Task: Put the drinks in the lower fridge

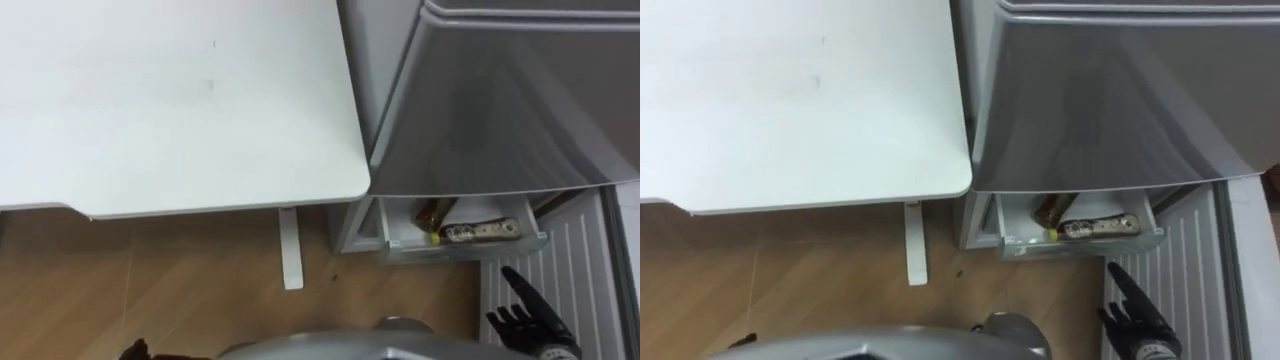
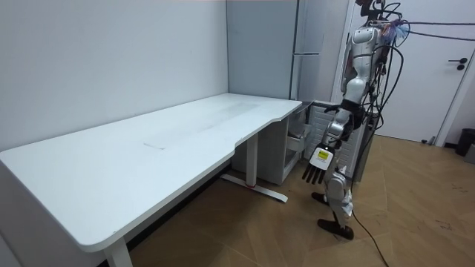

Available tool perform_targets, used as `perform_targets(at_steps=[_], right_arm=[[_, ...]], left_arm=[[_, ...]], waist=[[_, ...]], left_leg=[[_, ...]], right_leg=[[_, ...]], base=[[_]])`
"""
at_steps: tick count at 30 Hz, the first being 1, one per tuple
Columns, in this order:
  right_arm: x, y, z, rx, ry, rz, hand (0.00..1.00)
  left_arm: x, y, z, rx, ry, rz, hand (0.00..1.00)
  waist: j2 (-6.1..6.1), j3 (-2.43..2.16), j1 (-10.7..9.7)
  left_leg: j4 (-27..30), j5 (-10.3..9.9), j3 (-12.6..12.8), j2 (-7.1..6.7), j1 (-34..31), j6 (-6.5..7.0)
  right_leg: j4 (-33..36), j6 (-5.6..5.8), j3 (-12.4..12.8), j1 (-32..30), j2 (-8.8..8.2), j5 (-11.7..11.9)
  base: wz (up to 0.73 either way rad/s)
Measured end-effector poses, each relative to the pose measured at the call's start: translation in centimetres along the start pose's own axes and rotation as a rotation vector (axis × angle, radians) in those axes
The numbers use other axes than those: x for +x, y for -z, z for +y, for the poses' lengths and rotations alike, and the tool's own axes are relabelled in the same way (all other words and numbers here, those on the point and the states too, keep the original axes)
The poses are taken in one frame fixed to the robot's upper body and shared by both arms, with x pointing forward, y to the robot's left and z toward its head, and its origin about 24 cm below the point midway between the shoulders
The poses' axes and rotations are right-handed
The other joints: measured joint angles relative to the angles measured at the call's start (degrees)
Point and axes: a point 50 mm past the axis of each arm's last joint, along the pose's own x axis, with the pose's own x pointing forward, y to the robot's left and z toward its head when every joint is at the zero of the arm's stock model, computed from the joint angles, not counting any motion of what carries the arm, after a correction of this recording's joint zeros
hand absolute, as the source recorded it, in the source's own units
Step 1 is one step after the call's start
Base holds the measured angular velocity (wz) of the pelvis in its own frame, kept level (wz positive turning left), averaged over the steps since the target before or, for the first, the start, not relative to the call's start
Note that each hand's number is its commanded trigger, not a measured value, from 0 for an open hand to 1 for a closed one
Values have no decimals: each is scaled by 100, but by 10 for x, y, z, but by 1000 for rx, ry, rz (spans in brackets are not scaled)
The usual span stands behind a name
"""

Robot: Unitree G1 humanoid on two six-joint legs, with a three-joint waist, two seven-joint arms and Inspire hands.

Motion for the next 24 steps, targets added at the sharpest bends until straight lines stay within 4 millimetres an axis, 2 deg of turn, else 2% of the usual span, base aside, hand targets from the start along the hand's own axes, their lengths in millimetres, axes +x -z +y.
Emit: perform_targets(at_steps=[5,9,11,12,13,14,17,24], right_arm=[[1,5,2,-25,-9,26,0],[1,15,3,-41,-15,59,0],[1,28,3,-48,-14,95,0],[1,30,3,-51,-13,100,0],[1,32,2,-63,-7,110,0],[1,33,2,-82,-7,118,0],[4,36,10,-105,-39,128,0],[4,34,10,-112,-60,111,0]], left_arm=[[0,4,0,5,-6,28,0],[0,7,0,8,-19,40,0],[0,7,-1,8,-18,39,0],[0,8,-1,7,-16,41,0],[0,9,-3,6,-10,43,0],[-1,9,-3,16,-6,37,0],[-1,12,-2,19,-19,38,0],[-1,6,-3,8,-33,4,0]], waist=[[48,-5,46],[107,0,157],[125,5,164],[134,11,161],[134,38,174],[174,41,197],[166,51,161],[79,26,154]], left_leg=[[8,-28,272,17,5,105],[2,-32,472,84,9,126],[1,-46,476,131,10,94],[2,-55,476,137,12,78],[-9,-65,445,168,25,33],[-31,-69,445,196,35,-14],[-187,-9,378,233,57,-111],[-296,58,311,317,94,-176]], right_leg=[[-52,66,179,-40,3,170],[-108,42,35,-31,26,236],[-26,-29,-172,25,16,75],[-27,-42,-175,25,23,49],[-61,-51,-161,36,80,54],[-165,-82,-137,61,156,73],[-417,-161,-174,117,274,126],[-707,-199,-232,240,375,160]], base=[[-21],[-17],[9],[5],[0],[-5],[-4],[5]])
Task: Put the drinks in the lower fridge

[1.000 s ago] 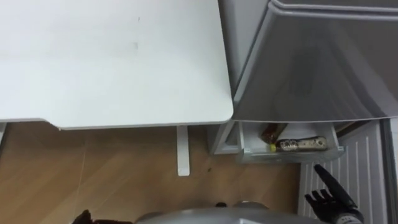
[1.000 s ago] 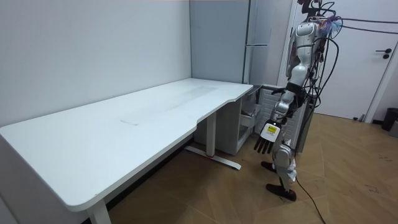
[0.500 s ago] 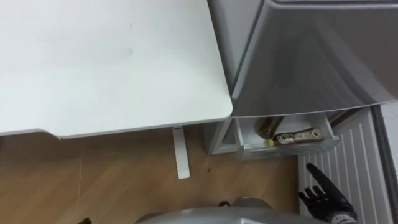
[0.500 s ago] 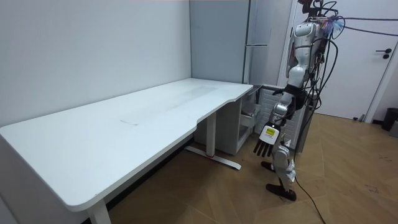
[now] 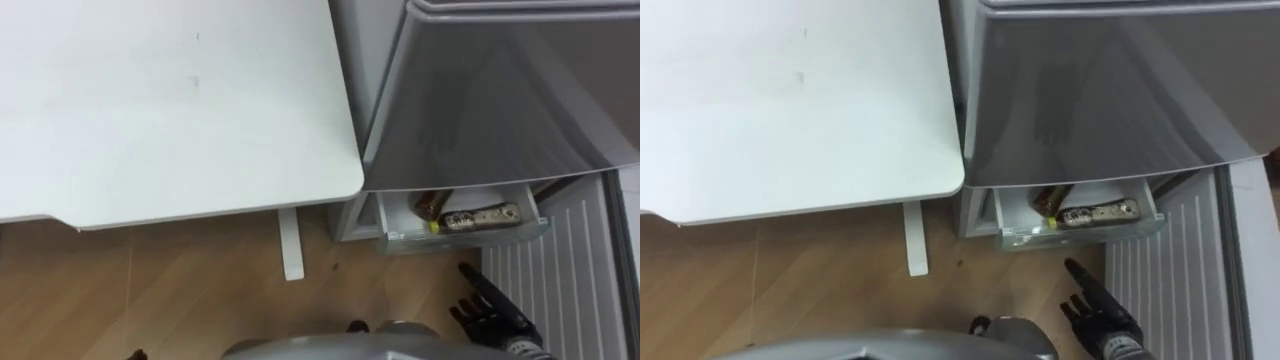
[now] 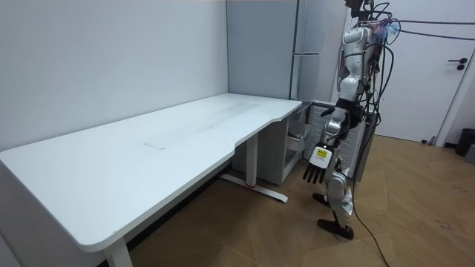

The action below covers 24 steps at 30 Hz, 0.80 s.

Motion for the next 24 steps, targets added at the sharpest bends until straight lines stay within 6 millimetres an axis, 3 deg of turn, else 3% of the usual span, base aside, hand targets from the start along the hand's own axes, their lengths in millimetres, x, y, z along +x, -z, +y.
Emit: perform_targets(at_steps=[1,4,9,16,24], right_arm=[[0,0,-1,0,3,1,0],[-3,2,-7,2,19,5,0],[-8,10,-19,13,48,20,0],[-18,28,-38,45,113,54,0],[-18,35,-41,83,170,72,0]], left_arm=[[0,0,0,0,0,0,0],[0,1,0,-7,-2,4,0],[-1,4,1,-5,-15,10,0],[-2,4,-8,31,2,6,0],[-1,-3,-13,32,14,-5,0]], waist=[[-14,14,0],[-70,-15,1],[-68,-14,-2],[32,-10,-13],[190,-16,-23]], left_leg=[[1,0,-1,6,15,0],[-4,0,-6,12,27,0],[-39,0,-70,8,108,0],[-53,-4,-74,14,143,1],[-87,-11,-83,-6,117,20]], right_leg=[[-57,11,-8,50,9,13],[-165,42,-5,123,20,38],[-229,64,17,228,29,55],[-221,58,9,272,31,58],[-101,32,10,193,4,59]], base=[[5],[3],[2],[3],[0]])
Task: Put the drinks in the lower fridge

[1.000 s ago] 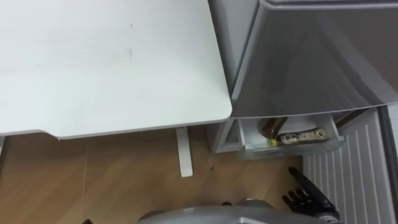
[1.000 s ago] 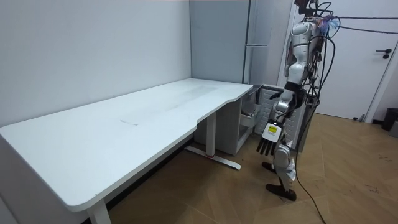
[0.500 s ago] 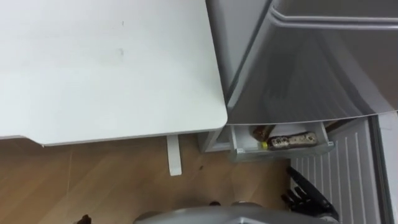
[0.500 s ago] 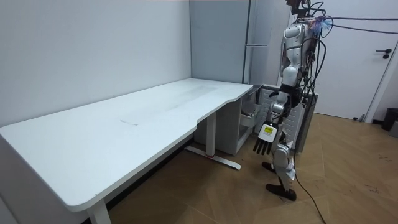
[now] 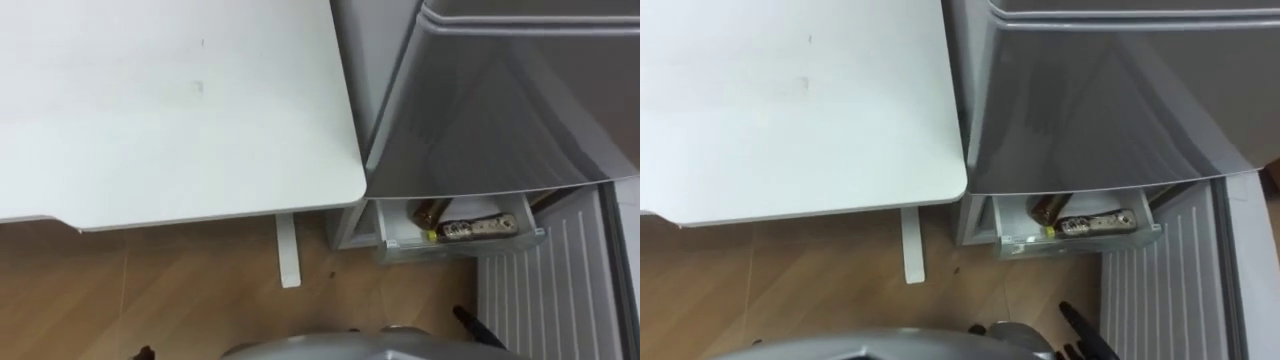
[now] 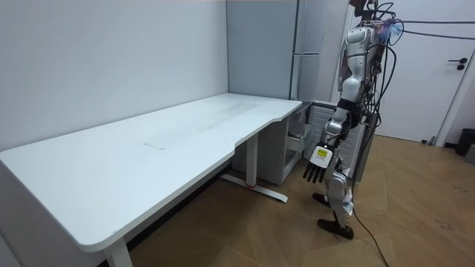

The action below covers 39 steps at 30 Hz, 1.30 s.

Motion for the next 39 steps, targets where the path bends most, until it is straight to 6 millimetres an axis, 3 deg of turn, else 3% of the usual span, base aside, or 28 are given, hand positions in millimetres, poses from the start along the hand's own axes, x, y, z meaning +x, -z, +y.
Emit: perform_targets(at_steps=[3,6,10,14,17,20,24,29,33,39], right_arm=[[5,-4,16,33,-20,-8,0],[13,-16,49,70,-79,-41,0],[18,-40,101,172,-189,-119,0],[15,-65,143,305,-286,-193,0],[12,-78,155,348,-309,-224,0],[9,-90,157,385,-298,-266,0],[3,-109,161,424,-314,-331,0],[-9,-139,183,437,-380,-415,0],[-21,-158,202,439,-424,-465,0],[-38,-180,229,438,-505,-514,0]], left_arm=[[1,-8,-1,2,3,-14,0],[3,-21,-3,4,8,-39,0],[4,-39,-9,28,39,-82,0],[5,-47,-6,67,40,-92,0],[6,-40,-1,105,33,-62,0],[6,-36,-2,160,41,-44,0],[6,-40,-5,199,52,-61,0],[6,-57,-7,172,57,-109,0],[5,-70,-12,163,70,-153,0],[4,-84,-13,145,66,-193,0]], waist=[[32,-13,-11],[23,-8,-8],[88,63,-24],[99,140,44],[82,159,159],[99,171,260],[86,170,340],[72,164,336],[57,153,342],[54,141,367]], left_leg=[[157,2,-2,-49,-270,6],[496,3,-6,-145,-743,17],[1130,-3,-3,-298,-1452,27],[1964,-213,3,-418,-2450,161],[2833,-528,0,-422,-3252,183],[3524,-705,0,-430,-3991,190],[4111,-759,29,-469,-4843,270],[4879,-780,8,-509,-5970,299],[5180,-778,13,-467,-6662,298],[5340,-775,52,-414,-7185,301]], right_leg=[[212,-11,-21,-286,-89,-47],[596,-20,-4,-793,-241,-114],[1033,-23,-20,-1391,-470,-122],[1821,-39,66,-2356,-684,-273],[2486,-42,96,-3078,-788,-449],[2997,-60,127,-3728,-883,-533],[3531,-72,251,-4538,-997,-547],[4178,-99,367,-5584,-1080,-599],[4355,-86,391,-6192,-1049,-605],[4439,-74,419,-6654,-1061,-598]], base=[[0],[2],[7],[11],[8],[10],[16],[17],[13],[7]])
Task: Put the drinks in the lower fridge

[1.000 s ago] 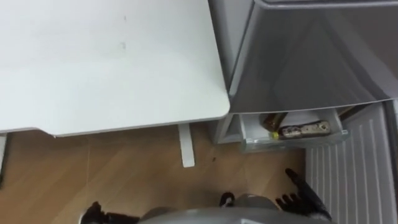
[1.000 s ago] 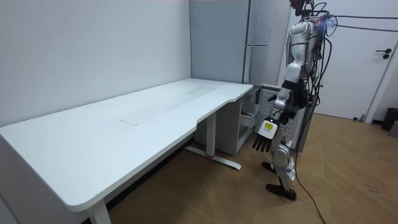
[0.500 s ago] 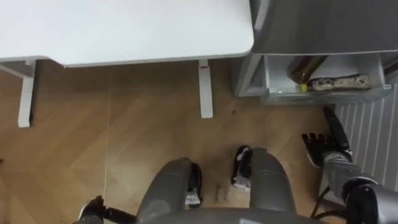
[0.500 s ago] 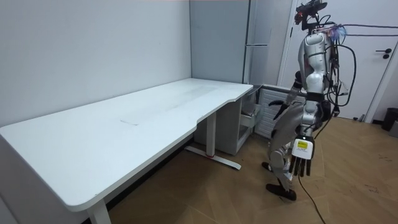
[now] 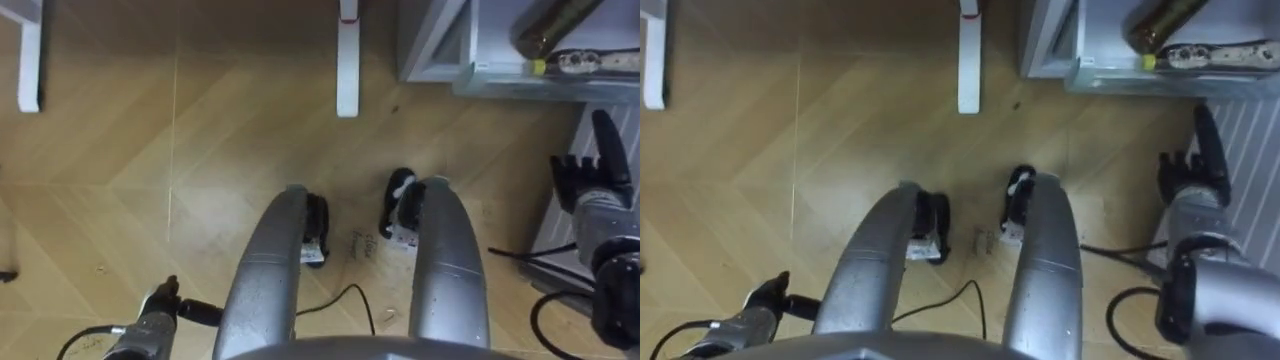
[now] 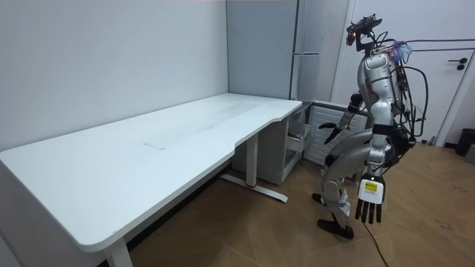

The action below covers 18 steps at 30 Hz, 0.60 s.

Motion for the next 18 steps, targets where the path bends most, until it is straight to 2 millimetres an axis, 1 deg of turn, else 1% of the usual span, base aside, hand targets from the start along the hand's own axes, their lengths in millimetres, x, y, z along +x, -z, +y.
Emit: perform_targets(at_steps=[1,2,3,4,5,7,8,9,11,12,13,16,18], right_arm=[[1,-3,7,-2,-18,-7,0],[2,-7,13,-2,-30,-17,0],[3,-10,16,-3,-37,-23,0],[4,-15,23,-7,-50,-35,0],[5,-19,33,-19,-69,-44,0],[6,-23,44,-24,-57,-60,0],[6,-23,43,-38,-47,-64,0],[6,-23,44,-43,-47,-63,0],[6,-25,47,-56,-44,-65,0],[6,-26,48,-56,-40,-68,0],[6,-28,49,-57,-34,-74,0],[6,-29,54,-113,-31,-74,0],[6,-30,56,-134,-32,-75,0]], left_arm=[[0,-1,1,5,-3,-4,0],[0,-2,2,14,-4,-11,0],[0,-3,2,18,-4,-16,0],[0,-6,4,33,-6,-29,0],[0,-8,7,42,-8,-41,0],[0,-10,7,56,-7,-53,0],[0,-9,6,49,0,-54,0],[-1,-8,6,55,4,-53,0],[-2,-6,3,46,16,-63,0],[-2,-6,2,47,18,-69,0],[-2,-8,1,51,22,-83,0],[-2,-9,5,57,16,-94,0],[-2,-11,8,60,17,-103,0]], waist=[[2,-1,18],[-3,-1,10],[-3,0,8],[-8,2,14],[-26,1,53],[-42,5,133],[-46,7,167],[-46,7,157],[-51,10,121],[-53,11,118],[-60,14,128],[-124,42,161],[-127,44,161]], left_leg=[[48,2,1,-22,-40,3],[65,17,11,-92,-40,27],[66,17,15,-122,-39,29],[72,16,66,-129,-43,31],[90,13,140,-98,-62,38],[159,14,177,-88,-131,40],[181,-3,172,-82,-148,70],[181,-14,181,-90,-147,87],[182,-63,240,-89,-137,163],[182,-72,244,-94,-137,178],[182,-94,279,-99,-136,217],[182,-129,365,-94,-145,277],[184,-142,379,-93,-165,301]], right_leg=[[66,-1,12,-42,-31,0],[161,-1,31,-62,-118,1],[193,-2,52,-70,-140,1],[253,-1,112,-94,-162,1],[298,5,174,-154,-151,4],[357,16,208,-242,-113,3],[364,23,202,-253,-95,-2],[377,44,194,-259,-98,-10],[426,78,245,-289,-139,-26],[441,94,257,-300,-157,-39],[466,121,272,-320,-202,-64],[514,149,327,-384,-223,-92],[508,166,343,-409,-220,-94]], base=[[17],[25],[37],[31],[24],[-5],[-11],[-5],[0],[0],[-4],[-9],[-5]])
